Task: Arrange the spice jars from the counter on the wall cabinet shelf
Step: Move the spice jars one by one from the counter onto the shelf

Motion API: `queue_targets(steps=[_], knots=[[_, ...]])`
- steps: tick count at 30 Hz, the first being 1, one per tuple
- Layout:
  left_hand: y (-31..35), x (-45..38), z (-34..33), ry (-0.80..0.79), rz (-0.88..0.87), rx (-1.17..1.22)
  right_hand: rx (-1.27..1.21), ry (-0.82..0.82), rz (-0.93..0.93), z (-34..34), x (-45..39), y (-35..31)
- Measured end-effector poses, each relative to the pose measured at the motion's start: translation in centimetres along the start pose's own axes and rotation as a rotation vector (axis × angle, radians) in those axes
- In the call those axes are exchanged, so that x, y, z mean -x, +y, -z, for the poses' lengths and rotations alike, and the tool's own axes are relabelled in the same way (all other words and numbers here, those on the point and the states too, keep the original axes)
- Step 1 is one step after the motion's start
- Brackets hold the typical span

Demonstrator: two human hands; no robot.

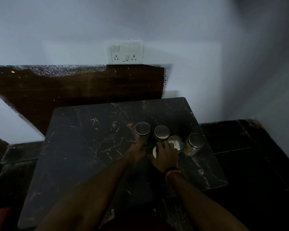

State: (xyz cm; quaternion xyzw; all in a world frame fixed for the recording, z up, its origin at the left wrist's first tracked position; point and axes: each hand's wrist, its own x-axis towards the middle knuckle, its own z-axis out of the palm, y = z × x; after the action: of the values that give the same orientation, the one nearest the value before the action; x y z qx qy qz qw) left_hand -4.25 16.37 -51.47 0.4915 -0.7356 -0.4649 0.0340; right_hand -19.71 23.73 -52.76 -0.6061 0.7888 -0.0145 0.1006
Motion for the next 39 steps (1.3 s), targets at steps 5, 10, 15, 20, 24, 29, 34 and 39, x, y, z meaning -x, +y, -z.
queue_targets(steps=[5, 10, 15, 20, 24, 29, 34, 39], knots=[[-0.5, 0.0, -0.1, -0.012, 0.046, 0.052, 0.008, -0.051, -0.002, -0.7, 0.1, -0.1], [-0.9, 0.1, -0.1, 0.0, 0.071, 0.116, -0.021, -0.099, 0.0, -0.4, -0.4, -0.5], [-0.9, 0.5, -0.2, 0.024, 0.13, 0.236, -0.103, -0.116, -0.03, 0.4, -0.6, -1.3], [-1.2, 1.3, -0.4, 0.076, 0.234, 0.52, -0.302, -0.054, 0.015, 2.6, -0.9, -1.9], [-1.2, 2.2, -0.2, 0.086, 0.297, 0.732, -0.55, -0.051, 0.105, 5.4, -1.8, -2.1], [0.3, 3.0, 1.2, -0.005, 0.338, 1.287, -0.719, -0.128, 0.282, 10.0, -3.0, -2.3], [1.9, 3.7, 3.5, 0.006, 0.137, 1.596, -0.952, -0.208, 0.357, 14.2, -4.1, -2.3], [3.3, 4.5, 5.4, 0.028, -0.028, 1.675, -1.196, -0.146, 0.402, 16.5, -4.7, -2.5]])
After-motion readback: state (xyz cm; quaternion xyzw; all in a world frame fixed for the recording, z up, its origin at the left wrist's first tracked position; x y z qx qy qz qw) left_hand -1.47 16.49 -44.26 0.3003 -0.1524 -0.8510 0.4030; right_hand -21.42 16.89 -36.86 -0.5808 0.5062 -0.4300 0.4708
